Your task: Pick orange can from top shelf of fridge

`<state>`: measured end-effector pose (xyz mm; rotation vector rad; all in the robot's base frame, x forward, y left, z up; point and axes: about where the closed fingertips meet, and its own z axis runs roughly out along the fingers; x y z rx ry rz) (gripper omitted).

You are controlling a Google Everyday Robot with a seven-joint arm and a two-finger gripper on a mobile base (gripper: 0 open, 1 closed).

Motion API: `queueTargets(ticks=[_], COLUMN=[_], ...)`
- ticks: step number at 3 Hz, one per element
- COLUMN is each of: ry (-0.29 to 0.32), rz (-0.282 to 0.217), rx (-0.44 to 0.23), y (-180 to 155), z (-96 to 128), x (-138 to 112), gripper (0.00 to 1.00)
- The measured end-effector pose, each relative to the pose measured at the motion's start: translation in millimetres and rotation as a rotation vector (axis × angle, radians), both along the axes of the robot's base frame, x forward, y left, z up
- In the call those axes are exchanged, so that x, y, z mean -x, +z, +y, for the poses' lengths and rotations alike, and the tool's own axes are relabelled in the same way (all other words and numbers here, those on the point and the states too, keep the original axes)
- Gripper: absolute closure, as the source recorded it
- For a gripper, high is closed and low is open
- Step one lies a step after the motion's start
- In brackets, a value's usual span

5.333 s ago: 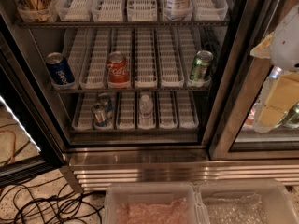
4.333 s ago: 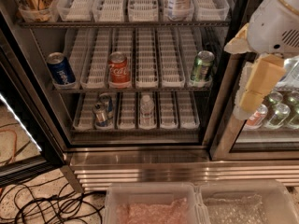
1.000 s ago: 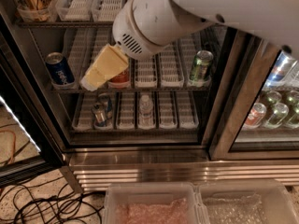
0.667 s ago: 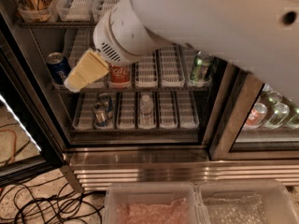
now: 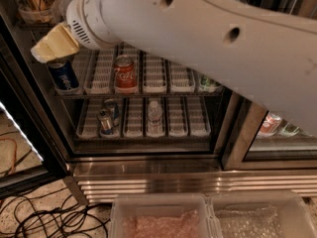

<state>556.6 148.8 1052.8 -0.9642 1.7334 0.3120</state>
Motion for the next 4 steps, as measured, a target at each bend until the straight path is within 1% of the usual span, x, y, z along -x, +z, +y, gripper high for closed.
queueTargets(ticks=[1, 2, 3, 4], ry=[-0.029, -0.029, -0.032, -0.011], rz=[0.039, 0.039, 0.0, -0.083], rx=[-0.055, -0.055, -0.109, -0.197], y=[3.7, 3.7, 6.7, 28.9], z=[1.7, 1.7, 15.1, 42.3], x=[1.8, 1.8, -9.4, -17.9], gripper=[0.0, 0.0, 0.0, 0.0])
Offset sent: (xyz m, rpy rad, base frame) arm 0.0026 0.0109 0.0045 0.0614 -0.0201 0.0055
